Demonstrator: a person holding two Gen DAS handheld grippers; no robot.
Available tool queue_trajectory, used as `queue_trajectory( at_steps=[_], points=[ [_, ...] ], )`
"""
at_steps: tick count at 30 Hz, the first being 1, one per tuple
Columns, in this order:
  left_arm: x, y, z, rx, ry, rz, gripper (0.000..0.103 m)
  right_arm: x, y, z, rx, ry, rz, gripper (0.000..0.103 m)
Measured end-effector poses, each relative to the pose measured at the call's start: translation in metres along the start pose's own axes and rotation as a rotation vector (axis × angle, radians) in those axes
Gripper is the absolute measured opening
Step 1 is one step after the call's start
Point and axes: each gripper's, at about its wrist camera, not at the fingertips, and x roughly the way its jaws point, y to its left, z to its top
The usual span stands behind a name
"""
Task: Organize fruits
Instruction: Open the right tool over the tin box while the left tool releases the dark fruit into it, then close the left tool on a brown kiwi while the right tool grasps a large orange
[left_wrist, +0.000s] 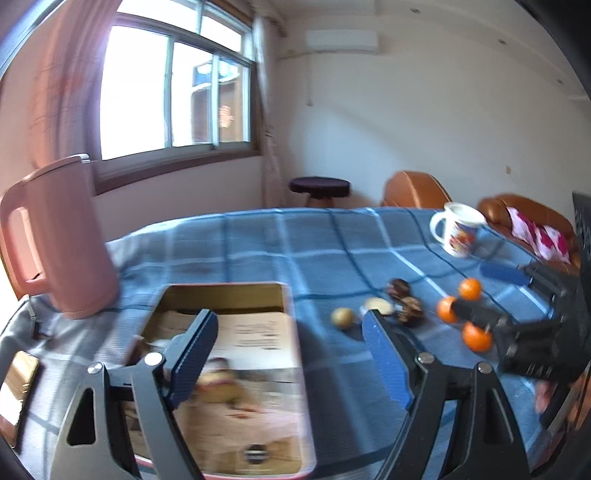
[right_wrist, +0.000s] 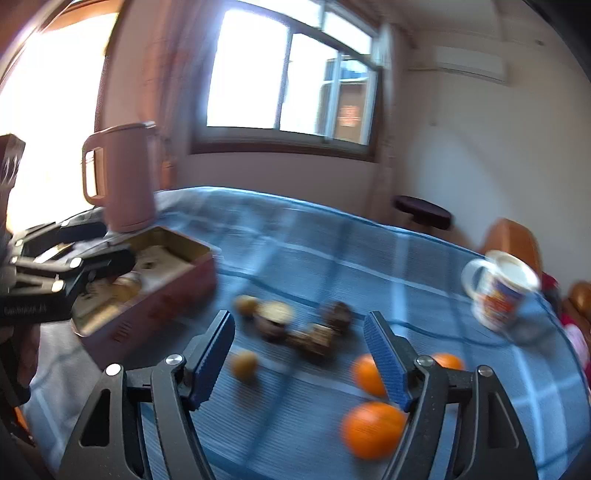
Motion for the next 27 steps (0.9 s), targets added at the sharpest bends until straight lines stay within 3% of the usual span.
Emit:
queue_trajectory(
  at_steps=[5,11,14,16,19,23,26,27],
  points=[
    [0.022,-0.044,-0.005,0.061,0.074,-0.055,0.083,-0.006,-0.04,-0.017,0.081,0.04,-0.066,0.074],
    [0.051,-0.072,-0.012,0.098,0.192,-0.094,0.082,0.004,-0.051,-0.032,0.108,0.13,-0.046,0.074],
    [0.066,-0.076,-0.013,0.095,0.262,-0.127,0.074,0.005,-0.053,-0.035,0.124,0.147,-0.018,0.074],
    [0.075,-0.079,-0.014,0.101,0.298,-0.14,0.058,0.012,-0.055,-0.038,0.131,0.186,0.004,0.074],
    [0.089,-0.082,-0.018,0.098,0.366,-0.166,0.051,0.021,-0.055,-0.04,0.138,0.228,0.03,0.074],
    [0.095,-0.085,-0.021,0.097,0.401,-0.19,0.051,0.032,-0.055,-0.043,0.136,0.294,0.063,0.074],
    [0.096,-0.088,-0.02,0.111,0.405,-0.191,0.049,0.036,-0.056,-0.045,0.147,0.319,0.083,0.06],
    [0.096,-0.088,-0.02,0.111,0.404,-0.193,0.043,0.036,-0.057,-0.046,0.149,0.323,0.08,0.057]
  ],
)
